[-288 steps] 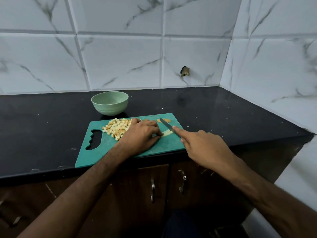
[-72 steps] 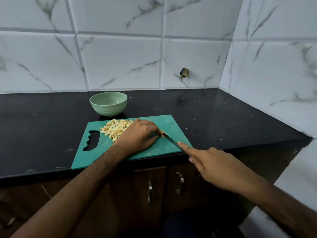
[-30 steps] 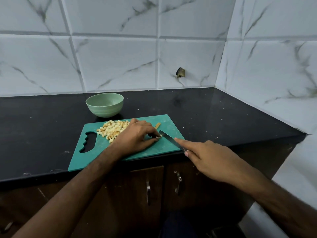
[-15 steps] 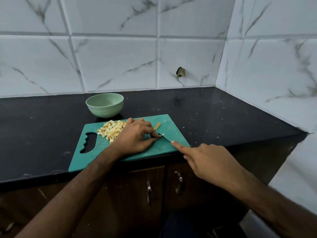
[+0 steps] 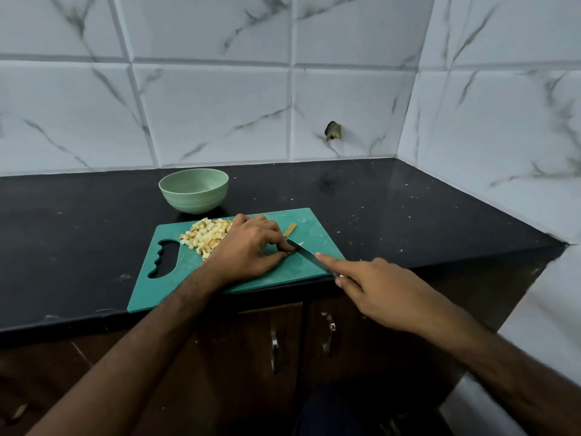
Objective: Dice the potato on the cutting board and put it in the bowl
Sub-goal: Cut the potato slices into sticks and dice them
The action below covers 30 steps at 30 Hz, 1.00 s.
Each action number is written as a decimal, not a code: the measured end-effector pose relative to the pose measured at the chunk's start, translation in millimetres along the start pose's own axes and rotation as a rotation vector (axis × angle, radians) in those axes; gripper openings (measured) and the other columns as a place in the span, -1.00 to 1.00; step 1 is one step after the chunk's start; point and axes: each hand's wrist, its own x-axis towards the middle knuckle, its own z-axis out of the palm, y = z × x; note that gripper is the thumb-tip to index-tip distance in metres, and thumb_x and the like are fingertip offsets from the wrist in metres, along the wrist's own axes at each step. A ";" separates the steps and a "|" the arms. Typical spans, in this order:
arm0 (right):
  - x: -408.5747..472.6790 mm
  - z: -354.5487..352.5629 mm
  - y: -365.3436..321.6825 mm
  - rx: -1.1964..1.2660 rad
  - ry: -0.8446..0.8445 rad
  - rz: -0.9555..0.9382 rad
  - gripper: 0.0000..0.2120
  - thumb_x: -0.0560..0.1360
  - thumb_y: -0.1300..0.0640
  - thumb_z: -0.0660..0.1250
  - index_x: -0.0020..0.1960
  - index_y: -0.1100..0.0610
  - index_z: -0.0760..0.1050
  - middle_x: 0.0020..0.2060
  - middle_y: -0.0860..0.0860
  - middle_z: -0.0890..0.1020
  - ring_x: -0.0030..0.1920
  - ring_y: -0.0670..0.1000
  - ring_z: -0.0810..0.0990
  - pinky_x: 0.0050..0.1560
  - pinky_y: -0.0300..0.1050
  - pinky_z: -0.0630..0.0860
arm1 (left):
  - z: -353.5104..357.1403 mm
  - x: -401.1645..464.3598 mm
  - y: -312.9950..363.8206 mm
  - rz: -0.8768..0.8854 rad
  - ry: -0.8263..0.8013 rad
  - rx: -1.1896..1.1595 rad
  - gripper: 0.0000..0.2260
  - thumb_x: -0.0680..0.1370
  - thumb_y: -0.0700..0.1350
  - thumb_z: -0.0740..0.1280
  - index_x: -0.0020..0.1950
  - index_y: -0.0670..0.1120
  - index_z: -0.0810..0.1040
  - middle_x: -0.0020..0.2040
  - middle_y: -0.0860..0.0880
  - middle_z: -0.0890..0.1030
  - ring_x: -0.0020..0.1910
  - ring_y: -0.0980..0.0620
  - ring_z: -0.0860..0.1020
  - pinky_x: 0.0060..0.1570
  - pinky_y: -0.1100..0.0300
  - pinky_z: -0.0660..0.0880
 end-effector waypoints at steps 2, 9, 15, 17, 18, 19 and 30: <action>-1.6 0.0 -2.2 -0.089 0.013 0.002 -0.50 0.73 -0.09 0.01 0.58 -0.41 -0.07 0.04 -0.09 0.61 -0.26 -0.08 0.50 -0.24 -0.17 0.51 | 0.1 -0.9 -0.9 -0.002 0.003 0.000 -0.91 0.51 0.09 0.44 -0.01 0.20 0.70 -0.10 0.22 0.61 -0.05 0.22 0.48 -0.08 0.11 0.19; 2.6 9.8 4.0 -0.092 0.033 -0.008 -0.50 0.72 -0.12 0.01 0.57 -0.44 -0.08 0.00 -0.05 0.62 -0.23 -0.07 0.51 -0.19 -0.10 0.49 | -0.6 -1.0 -1.3 -0.014 0.020 0.022 -0.94 0.50 0.10 0.46 -0.05 0.20 0.70 -0.11 0.25 0.61 -0.05 0.24 0.47 -0.09 0.11 0.17; 0.6 -1.7 6.7 0.145 0.035 -0.019 -0.54 0.72 -0.09 0.07 0.53 -0.48 0.05 -0.18 -0.13 0.58 -0.37 -0.11 0.46 -0.32 -0.21 0.34 | -0.8 -0.5 -2.5 -0.054 0.029 -0.010 -0.94 0.48 0.11 0.48 -0.14 0.17 0.66 -0.16 0.26 0.56 -0.08 0.27 0.43 -0.09 0.12 0.14; -3.5 1.1 0.5 0.087 0.028 -0.024 -0.53 0.72 -0.10 0.05 0.53 -0.48 0.03 -0.17 -0.14 0.56 -0.34 -0.11 0.46 -0.31 -0.21 0.36 | -0.1 -0.6 -3.0 -0.052 0.034 -0.002 -0.93 0.48 0.10 0.48 -0.16 0.17 0.64 -0.17 0.26 0.55 -0.09 0.27 0.42 -0.09 0.12 0.14; -4.6 2.7 -1.4 0.058 0.024 -0.019 -0.53 0.72 -0.10 0.04 0.54 -0.47 0.02 -0.17 -0.14 0.55 -0.32 -0.11 0.47 -0.29 -0.20 0.39 | -0.2 -0.6 -3.0 -0.051 0.029 0.000 -0.93 0.48 0.10 0.48 -0.16 0.17 0.63 -0.17 0.26 0.55 -0.09 0.27 0.42 -0.09 0.12 0.14; -5.2 3.8 -2.9 0.026 0.022 -0.017 -0.53 0.72 -0.10 0.03 0.55 -0.46 0.00 -0.13 -0.13 0.57 -0.29 -0.11 0.49 -0.26 -0.17 0.43 | -0.3 -0.5 -3.0 -0.050 0.024 0.001 -0.93 0.48 0.11 0.47 -0.16 0.17 0.63 -0.17 0.26 0.55 -0.09 0.27 0.42 -0.09 0.12 0.14; -5.1 9.6 -3.8 -0.179 0.041 -0.081 -0.49 0.73 -0.11 -0.03 0.59 -0.40 -0.14 -0.28 -0.13 0.33 -0.34 -0.11 0.36 -0.29 -0.17 0.33 | -4.6 -2.3 4.0 -0.051 0.037 -0.060 -0.72 0.47 0.07 0.47 0.07 0.16 0.42 -0.01 0.32 0.50 0.05 0.29 0.45 0.05 0.20 0.21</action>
